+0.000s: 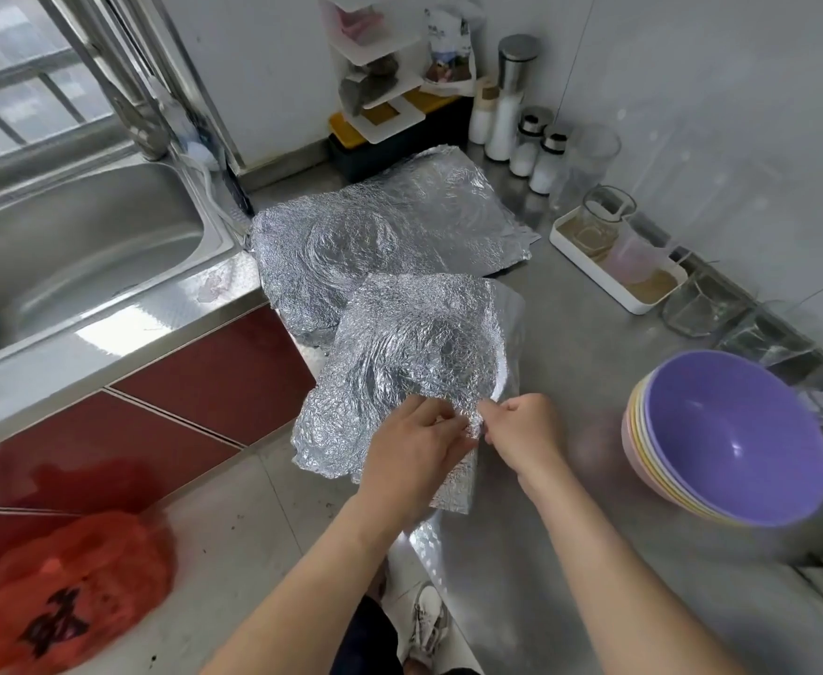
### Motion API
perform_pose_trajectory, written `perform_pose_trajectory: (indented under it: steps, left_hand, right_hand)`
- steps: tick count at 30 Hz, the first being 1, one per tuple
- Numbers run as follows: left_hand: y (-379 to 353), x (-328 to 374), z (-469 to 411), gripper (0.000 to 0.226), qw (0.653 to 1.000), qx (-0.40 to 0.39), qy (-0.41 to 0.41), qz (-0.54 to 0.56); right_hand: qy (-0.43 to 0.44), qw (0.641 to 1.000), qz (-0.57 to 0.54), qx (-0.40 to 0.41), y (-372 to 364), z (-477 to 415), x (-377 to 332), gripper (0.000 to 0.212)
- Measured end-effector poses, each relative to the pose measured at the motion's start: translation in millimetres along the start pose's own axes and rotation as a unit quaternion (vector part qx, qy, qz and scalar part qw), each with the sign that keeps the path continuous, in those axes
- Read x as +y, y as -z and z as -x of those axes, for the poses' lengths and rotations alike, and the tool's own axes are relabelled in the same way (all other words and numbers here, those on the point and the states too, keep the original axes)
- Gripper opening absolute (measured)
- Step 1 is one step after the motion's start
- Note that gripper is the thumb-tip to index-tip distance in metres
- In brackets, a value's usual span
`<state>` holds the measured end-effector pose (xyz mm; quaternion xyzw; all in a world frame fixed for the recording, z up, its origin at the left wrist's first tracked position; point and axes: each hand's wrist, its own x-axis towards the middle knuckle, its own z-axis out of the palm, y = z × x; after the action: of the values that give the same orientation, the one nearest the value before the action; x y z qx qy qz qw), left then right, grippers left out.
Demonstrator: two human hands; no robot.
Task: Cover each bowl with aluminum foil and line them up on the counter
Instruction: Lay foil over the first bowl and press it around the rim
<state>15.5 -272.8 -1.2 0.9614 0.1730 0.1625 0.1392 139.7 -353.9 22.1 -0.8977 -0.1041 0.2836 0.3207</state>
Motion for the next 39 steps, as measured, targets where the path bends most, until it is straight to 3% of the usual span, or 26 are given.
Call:
perform_pose_trajectory:
  steps: [4, 8, 11, 15, 19, 24, 30, 35, 39]
  left_hand:
    - [4, -8, 0, 0.029, 1.0, -0.011, -0.02, -0.006]
    - [12, -12, 3, 0.026, 1.0, -0.012, -0.019, 0.012]
    - [12, -9, 0, 0.032, 0.999, -0.016, -0.02, 0.02]
    - [7, -7, 0, 0.036, 1.0, -0.016, -0.015, 0.018]
    - [2, -10, 2, 0.032, 1.0, -0.012, -0.018, 0.018]
    - [-5, -11, 2, 0.011, 0.999, 0.002, -0.034, -0.002]
    - [-10, 13, -4, 0.028, 0.999, 0.025, 0.036, 0.003]
    - [5, 5, 1, 0.033, 0.997, 0.028, 0.042, 0.052]
    - [11, -11, 10, 0.031, 0.998, 0.024, 0.013, 0.05]
  right_hand:
    - [-0.016, 0.997, -0.068, -0.013, -6, 6, 5, 0.04]
    - [0.132, 0.988, 0.078, 0.034, 12, 14, 4, 0.043]
    - [0.313, 0.943, 0.115, 0.018, 27, 10, -1, 0.012]
    - [0.425, 0.867, 0.244, -0.09, 25, -8, 11, 0.016]
    - [0.528, 0.806, 0.264, -0.042, 17, -13, 20, 0.007]
    - [0.578, 0.772, 0.265, 0.015, 12, -17, 23, 0.008]
    - [0.617, 0.723, 0.309, 0.016, 24, -28, 25, 0.021]
    - [0.591, 0.752, 0.292, 0.027, 41, -33, 23, 0.029]
    - [0.592, 0.753, 0.287, 0.012, 35, -16, 23, 0.03]
